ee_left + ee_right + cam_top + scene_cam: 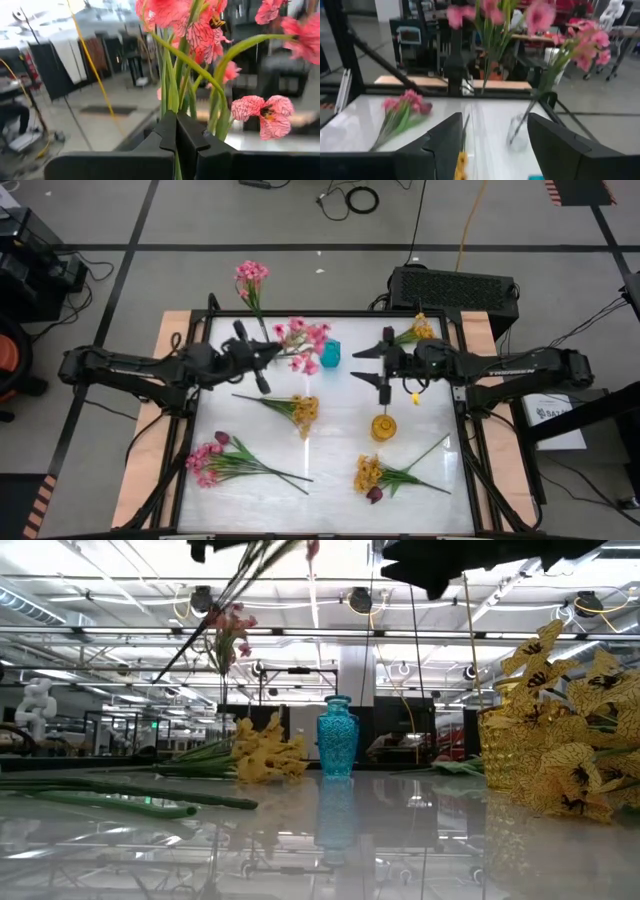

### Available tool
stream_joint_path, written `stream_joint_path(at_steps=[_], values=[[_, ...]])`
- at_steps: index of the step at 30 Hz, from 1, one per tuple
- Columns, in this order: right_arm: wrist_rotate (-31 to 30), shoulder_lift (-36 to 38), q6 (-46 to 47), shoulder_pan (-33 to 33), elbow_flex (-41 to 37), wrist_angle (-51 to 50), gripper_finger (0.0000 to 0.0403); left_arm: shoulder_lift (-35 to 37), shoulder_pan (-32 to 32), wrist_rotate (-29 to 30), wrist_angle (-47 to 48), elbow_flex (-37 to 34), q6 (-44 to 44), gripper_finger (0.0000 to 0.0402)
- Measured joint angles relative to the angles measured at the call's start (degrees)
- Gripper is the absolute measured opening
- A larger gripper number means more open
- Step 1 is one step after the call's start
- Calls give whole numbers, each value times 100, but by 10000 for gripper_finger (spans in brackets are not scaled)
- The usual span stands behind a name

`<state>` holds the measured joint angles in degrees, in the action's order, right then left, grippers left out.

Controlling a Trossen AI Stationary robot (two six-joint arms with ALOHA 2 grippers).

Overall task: Sort flowers into vase by color
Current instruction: Put the top pink flowers into the transparent vase

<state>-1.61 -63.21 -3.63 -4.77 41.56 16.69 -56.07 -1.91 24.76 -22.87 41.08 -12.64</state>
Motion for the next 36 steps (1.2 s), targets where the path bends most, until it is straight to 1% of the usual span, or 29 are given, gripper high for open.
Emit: stream_joint_path(at_steps=[3,5,7,8,10,12,15,17,20,22,26,31,34,36], values=[[18,-524,13,30,0,876,217,4,0,-93,-715,0,-31,2],[26,-918,82,68,0,1670,217,3,0,-232,-1147,0,-32,4],[45,-1305,141,93,47,2448,217,-8,0,-330,-1478,0,-24,5],[47,-1488,141,108,166,2641,217,-12,0,-358,-1593,0,-19,5],[47,-1825,107,113,545,2607,219,-15,-4,-371,-1761,0,-15,6],[47,-2150,40,111,1045,2281,224,-15,-2,-445,-1894,0,13,6],[46,-2661,-148,111,1770,1671,236,-15,0,-731,-2033,0,28,7],[59,-2988,-180,105,2151,1562,245,-15,-12,-924,-2079,0,39,7],[330,-3358,-165,38,2631,1585,258,-15,-54,-1005,-2148,0,165,8],[343,-3531,-150,12,2862,1571,263,-15,-92,-1028,-2180,0,175,8],[475,-3777,-152,-22,3217,1601,265,-15,-121,-1324,-2179,0,178,8],[585,-3903,-154,-27,3435,1660,264,-15,-122,-1452,-2173,0,181,8],[904,-3913,-169,-27,3434,1711,254,-15,-122,-1541,-2173,0,184,8],[960,-3911,-174,-27,3434,1755,236,-15,-122,-1604,-2173,0,188,8]])
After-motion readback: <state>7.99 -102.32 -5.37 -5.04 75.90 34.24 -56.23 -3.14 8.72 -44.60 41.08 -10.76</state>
